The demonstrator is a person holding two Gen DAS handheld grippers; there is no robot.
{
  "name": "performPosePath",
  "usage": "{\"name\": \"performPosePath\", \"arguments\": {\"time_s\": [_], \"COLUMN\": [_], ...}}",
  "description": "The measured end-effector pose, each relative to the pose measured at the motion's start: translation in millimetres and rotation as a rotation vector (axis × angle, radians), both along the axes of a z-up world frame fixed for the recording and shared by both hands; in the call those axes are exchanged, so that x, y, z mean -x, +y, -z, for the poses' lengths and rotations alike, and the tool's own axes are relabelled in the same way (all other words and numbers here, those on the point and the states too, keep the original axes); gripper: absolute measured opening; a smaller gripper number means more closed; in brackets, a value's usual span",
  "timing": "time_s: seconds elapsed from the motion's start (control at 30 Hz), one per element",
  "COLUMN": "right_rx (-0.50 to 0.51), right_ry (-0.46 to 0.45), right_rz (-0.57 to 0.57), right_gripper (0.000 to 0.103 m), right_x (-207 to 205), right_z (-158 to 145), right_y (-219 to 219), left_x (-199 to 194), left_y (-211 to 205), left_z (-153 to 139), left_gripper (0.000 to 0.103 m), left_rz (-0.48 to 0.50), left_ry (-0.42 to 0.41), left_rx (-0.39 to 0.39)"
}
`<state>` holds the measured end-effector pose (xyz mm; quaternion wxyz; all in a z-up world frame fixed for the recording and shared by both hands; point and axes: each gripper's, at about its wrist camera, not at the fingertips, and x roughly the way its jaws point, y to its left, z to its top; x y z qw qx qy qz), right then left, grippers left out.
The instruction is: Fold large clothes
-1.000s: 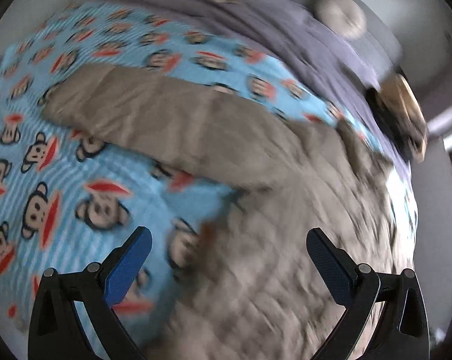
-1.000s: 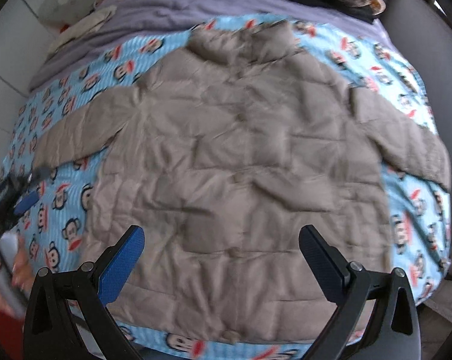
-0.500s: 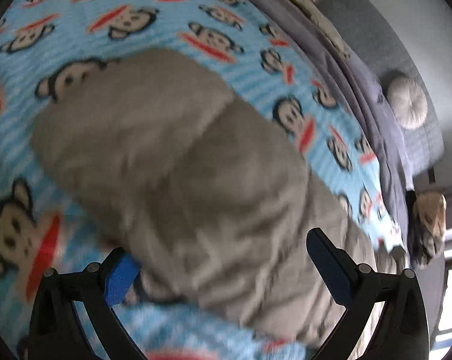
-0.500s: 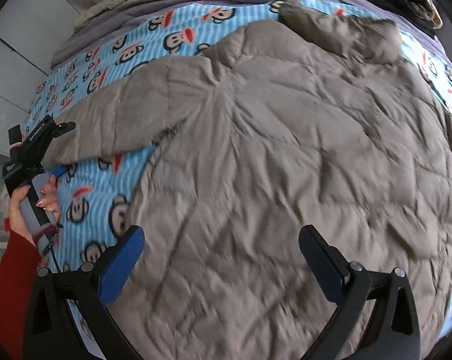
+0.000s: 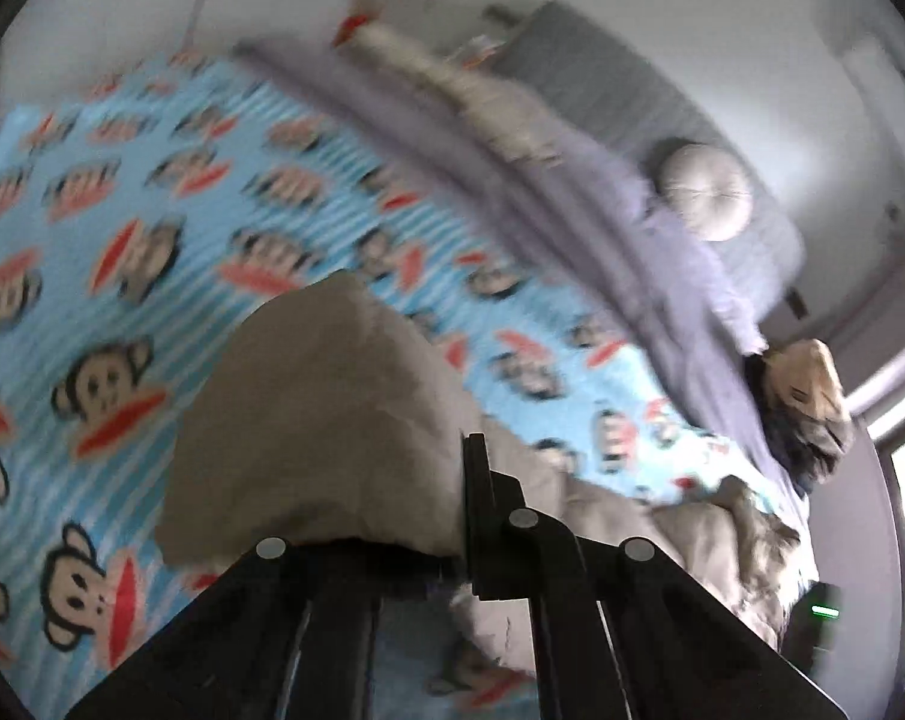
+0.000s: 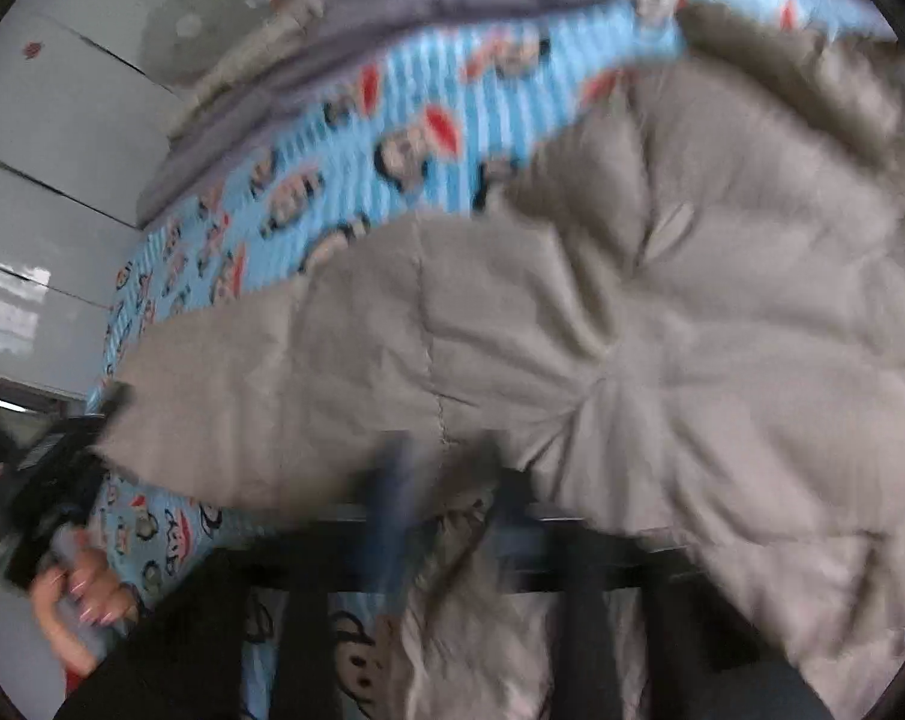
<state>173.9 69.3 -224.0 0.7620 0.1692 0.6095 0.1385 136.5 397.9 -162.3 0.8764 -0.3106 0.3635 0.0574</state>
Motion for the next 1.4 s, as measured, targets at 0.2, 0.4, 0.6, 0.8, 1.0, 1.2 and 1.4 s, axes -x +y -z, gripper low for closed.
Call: {"name": "performPosePath", "arguments": {"time_s": [0.2, 0.4, 0.6, 0.8, 1.0, 1.2, 1.4], "right_rx": [-0.079, -0.185, -0.040, 0.079, 0.035, 0.013, -0.011], "right_ry": [0.093, 0.085, 0.012, -0.011, -0.026, -0.058, -0.153], "right_rz": [0.002, 0.021, 0.205, 0.379, 0.410, 0.393, 0.236], "right_gripper": [0.010, 0.010, 0.010, 0.010, 0.010, 0.063, 0.084], "right_x": [-13.7, 4.8, 52.6, 91.6, 98.6, 91.5, 88.6], "right_z": [47.6, 20.4, -11.0, -22.1, -16.5, -20.6, -43.9], "right_y": [7.3, -43.5, -181.9, -297.7, -317.0, -305.2, -282.9], "left_x": [-18.2, -41.0, -50.3, -42.7, -16.6, 10.8, -20.4], "left_y": [-87.9, -244.3, -414.1, -497.0, -492.4, -454.4, -342.4], "left_z": [-63.9, -95.7, -53.6, 20.6, 32.8, 6.7, -14.1], "left_gripper": [0.008, 0.008, 0.007, 0.008, 0.086, 0.099, 0.099], "left_rz": [0.202, 0.488, 0.756, 0.830, 0.859, 0.831, 0.599], "left_ry": [-0.111, -0.165, -0.088, 0.094, 0.153, 0.090, 0.130], "left_rx": [-0.081, -0.144, -0.237, -0.379, -0.494, -0.545, -0.435]}}
